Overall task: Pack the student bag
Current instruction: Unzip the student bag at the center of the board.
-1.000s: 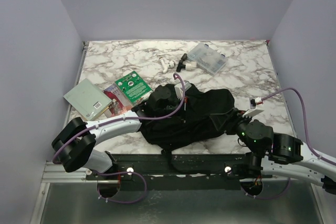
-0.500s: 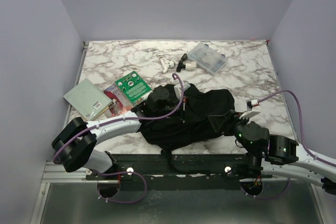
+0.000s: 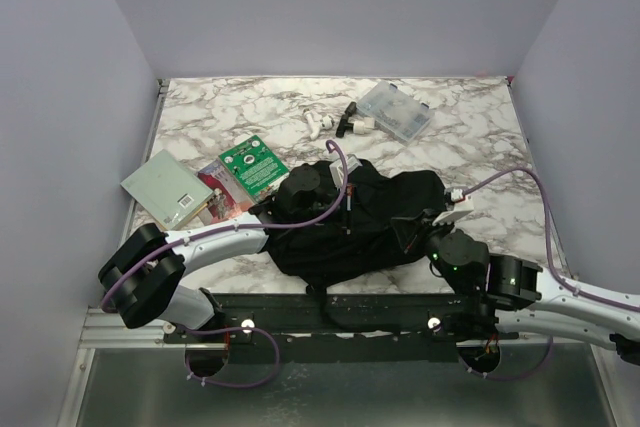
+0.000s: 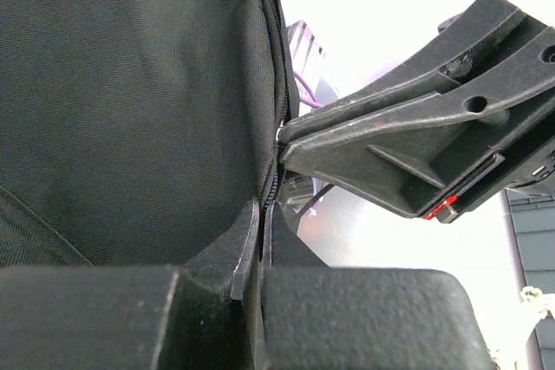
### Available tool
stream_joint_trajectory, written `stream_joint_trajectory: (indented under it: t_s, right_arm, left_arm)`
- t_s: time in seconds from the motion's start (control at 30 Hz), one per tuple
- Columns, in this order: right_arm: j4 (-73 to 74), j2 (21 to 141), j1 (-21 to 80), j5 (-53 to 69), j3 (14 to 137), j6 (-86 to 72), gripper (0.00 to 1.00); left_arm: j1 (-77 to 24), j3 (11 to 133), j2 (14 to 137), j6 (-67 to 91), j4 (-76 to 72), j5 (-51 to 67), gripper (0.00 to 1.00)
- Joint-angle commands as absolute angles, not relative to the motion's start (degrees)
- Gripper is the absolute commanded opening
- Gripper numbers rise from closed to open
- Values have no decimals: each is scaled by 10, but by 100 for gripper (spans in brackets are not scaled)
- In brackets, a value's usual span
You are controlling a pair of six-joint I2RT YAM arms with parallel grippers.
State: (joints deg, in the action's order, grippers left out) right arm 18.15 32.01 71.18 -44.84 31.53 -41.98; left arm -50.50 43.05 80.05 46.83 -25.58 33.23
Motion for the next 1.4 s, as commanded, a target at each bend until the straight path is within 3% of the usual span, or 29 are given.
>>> stream_joint_trajectory:
  t_s: [0.0,0.1,0.23,0.33,0.77,0.9,1.03,1.17,1.27,1.37]
  right_arm:
    - [172,343,713,-486,334,-378,13]
    - [181,353,712,-506,343,-356,5]
    - [190,366,712,-507,362,-301,11]
    - [202,375,712,-509,378,-255,1]
    - [195,331,712,-464,405,-152,1]
    - [137,368,713,-454,387,-85,1]
    - [109,435,710,-525,397,-89,1]
    - [196,505,617,-547,450,-214,1]
    - [192,519,487,-424,456,-246,1]
    - [197,547,430,-396,476,-249,1]
  left_arm:
    - [-506,429,793,481,-309,363,0]
    - [-506,429,794,482,-311,365,0]
    - [-505,428,797,486,-313,368,0]
    - [-505,427,798,487,-314,371,0]
    - [-505,428,808,500,-320,377,0]
    - [-506,433,817,501,-322,401,0]
    - [-511,418,818,483,-323,411,0]
    - [-522,394,806,459,-323,380,0]
    - [-532,386,806,439,-323,367,0]
    - [-542,385,815,427,-322,352,0]
